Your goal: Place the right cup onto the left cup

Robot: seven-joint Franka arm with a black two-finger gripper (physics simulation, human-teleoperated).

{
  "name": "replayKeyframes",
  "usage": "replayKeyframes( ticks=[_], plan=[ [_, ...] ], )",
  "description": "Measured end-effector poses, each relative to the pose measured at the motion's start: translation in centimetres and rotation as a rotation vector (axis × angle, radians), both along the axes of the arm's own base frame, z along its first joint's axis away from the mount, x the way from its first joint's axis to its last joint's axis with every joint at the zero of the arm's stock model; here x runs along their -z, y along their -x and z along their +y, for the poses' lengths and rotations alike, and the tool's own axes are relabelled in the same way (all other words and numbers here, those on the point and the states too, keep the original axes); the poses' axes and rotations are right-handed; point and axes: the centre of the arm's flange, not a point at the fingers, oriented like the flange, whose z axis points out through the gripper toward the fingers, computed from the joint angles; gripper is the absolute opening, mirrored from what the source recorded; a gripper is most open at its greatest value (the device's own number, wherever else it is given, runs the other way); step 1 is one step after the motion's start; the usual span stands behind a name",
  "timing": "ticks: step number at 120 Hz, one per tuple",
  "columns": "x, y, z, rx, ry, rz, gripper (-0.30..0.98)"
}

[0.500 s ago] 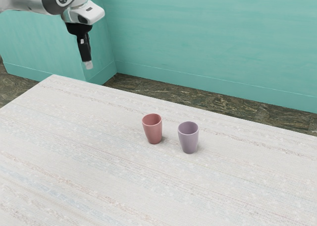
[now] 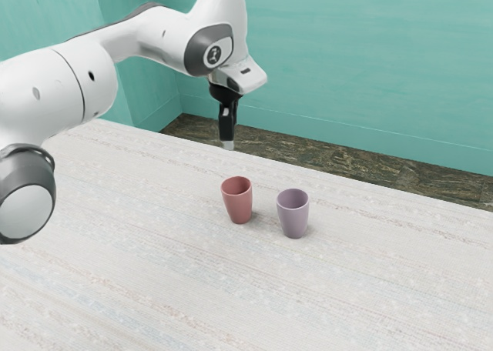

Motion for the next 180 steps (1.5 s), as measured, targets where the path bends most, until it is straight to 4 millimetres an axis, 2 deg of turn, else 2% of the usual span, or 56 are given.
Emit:
replayKeyframes(
  ticks=[11, 26, 37, 45, 61, 80, 104, 121, 135, 146, 180],
  plan=[
    [2.6, -0.9, -3.1, 0.043, -0.003, 0.005, 0.68],
    [5.6, -1.3, -6.7, 0.092, 0.011, 0.006, 0.68],
    [7.9, -1.7, -8.1, 0.112, 0.018, 0.003, 0.68],
    [9.3, -2.2, -8.1, 0.114, 0.023, -0.006, 0.68],
    [10.8, -4.2, -8.8, 0.132, 0.036, -0.061, 0.69],
    [13.0, -5.5, -9.0, 0.147, 0.054, -0.082, 0.66],
    [15.0, -5.7, -9.8, 0.147, 0.119, -0.074, 0.46],
    [16.1, -5.6, -10.0, 0.138, 0.155, -0.059, 0.25],
    [16.8, -5.4, -8.7, 0.109, 0.175, -0.027, 0.09],
    [16.5, -5.2, -8.4, 0.101, 0.183, -0.014, 0.01],
    [16.1, -4.8, -8.1, 0.093, 0.189, 0.006, -0.08]
  ],
)
